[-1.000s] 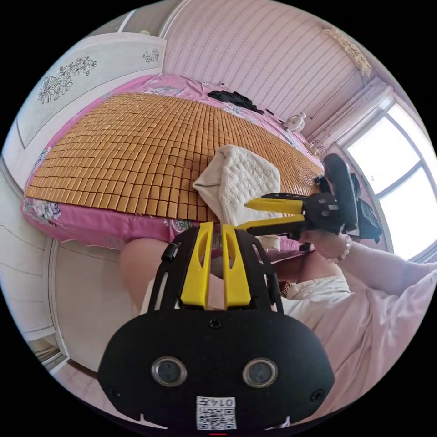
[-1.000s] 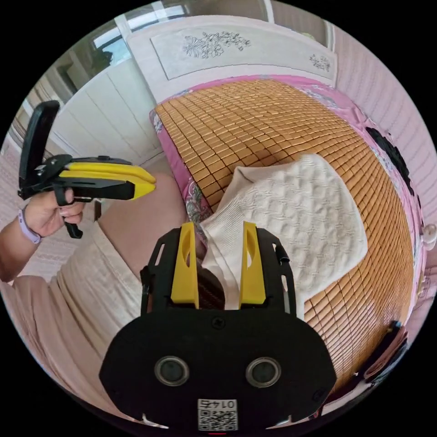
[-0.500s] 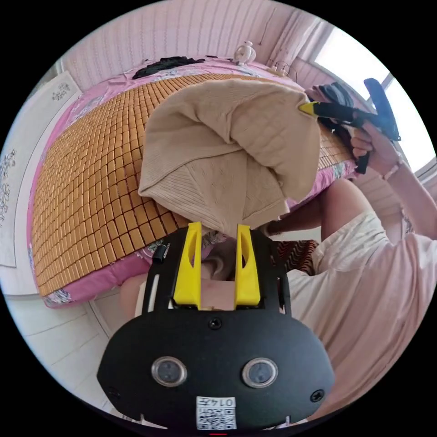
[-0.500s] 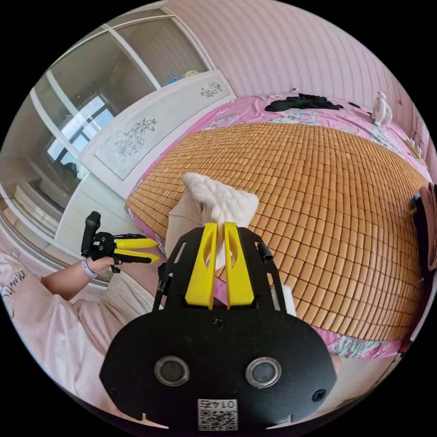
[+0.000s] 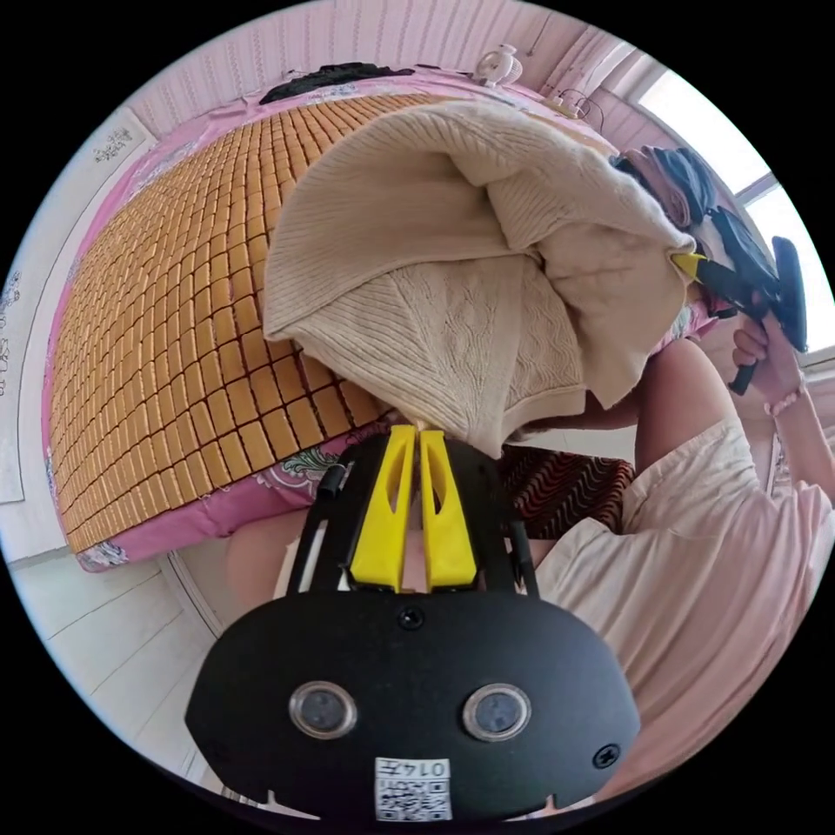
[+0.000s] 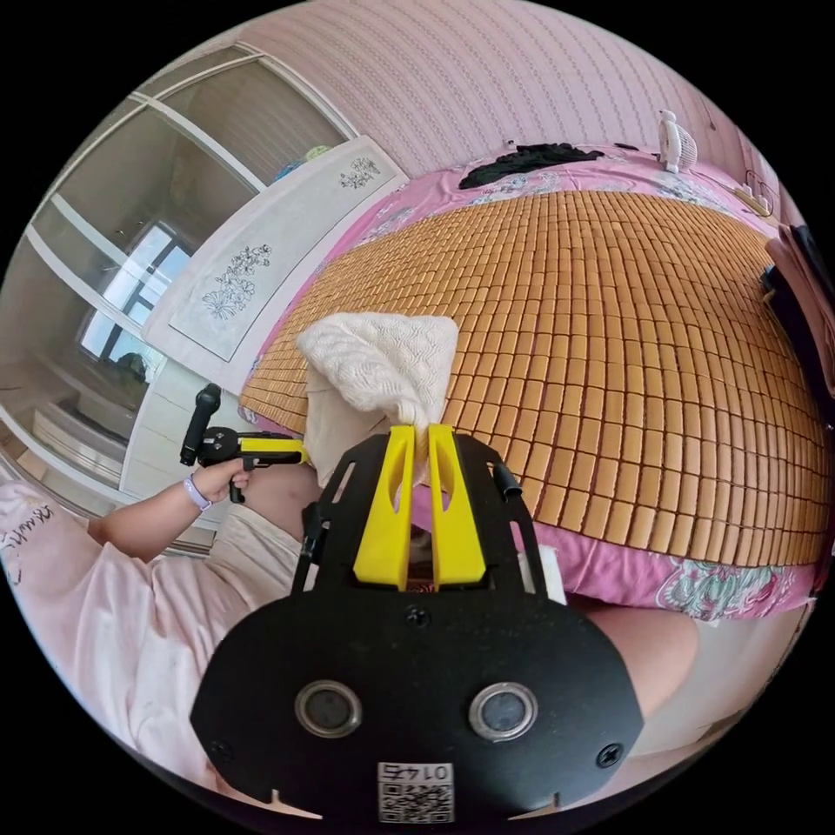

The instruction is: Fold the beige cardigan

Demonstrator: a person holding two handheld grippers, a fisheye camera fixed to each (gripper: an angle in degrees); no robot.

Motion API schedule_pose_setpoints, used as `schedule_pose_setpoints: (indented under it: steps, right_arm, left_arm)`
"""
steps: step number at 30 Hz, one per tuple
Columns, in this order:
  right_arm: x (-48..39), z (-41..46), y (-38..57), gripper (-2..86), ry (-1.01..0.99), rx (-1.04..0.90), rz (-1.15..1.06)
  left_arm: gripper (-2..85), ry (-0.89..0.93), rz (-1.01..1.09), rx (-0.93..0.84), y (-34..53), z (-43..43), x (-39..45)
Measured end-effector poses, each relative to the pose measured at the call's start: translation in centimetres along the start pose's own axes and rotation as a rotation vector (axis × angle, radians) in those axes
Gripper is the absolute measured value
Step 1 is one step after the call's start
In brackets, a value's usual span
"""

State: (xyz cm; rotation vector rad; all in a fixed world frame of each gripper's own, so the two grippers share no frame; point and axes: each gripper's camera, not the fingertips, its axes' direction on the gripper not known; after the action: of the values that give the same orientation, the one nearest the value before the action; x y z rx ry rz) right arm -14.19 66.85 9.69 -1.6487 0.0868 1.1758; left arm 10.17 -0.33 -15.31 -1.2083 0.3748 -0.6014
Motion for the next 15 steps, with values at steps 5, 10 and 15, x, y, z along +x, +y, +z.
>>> schedule_pose_setpoints:
  steps: [5,10,15]
  right_arm:
    - [0.3,-6.0,-0.7,1.8,-0.155,0.137,-0.009]
    - [-1.5,-16.2,-5.0,1.8,-0.261,0.336,-0.102]
    - [-5.8,-25.6,-9.4,1.6,-0.289,0.491,-0.234]
  left_arm:
    - [-1.0,-0.001,-0.025,0.302,3.2,-9.5,-0.2]
    - [-1.0,-0.002,-0.029,0.586,4.7,-22.1,-1.4]
    - [-1.0,0.033,-0.013,0.901,6.9,-35.9,-2.8]
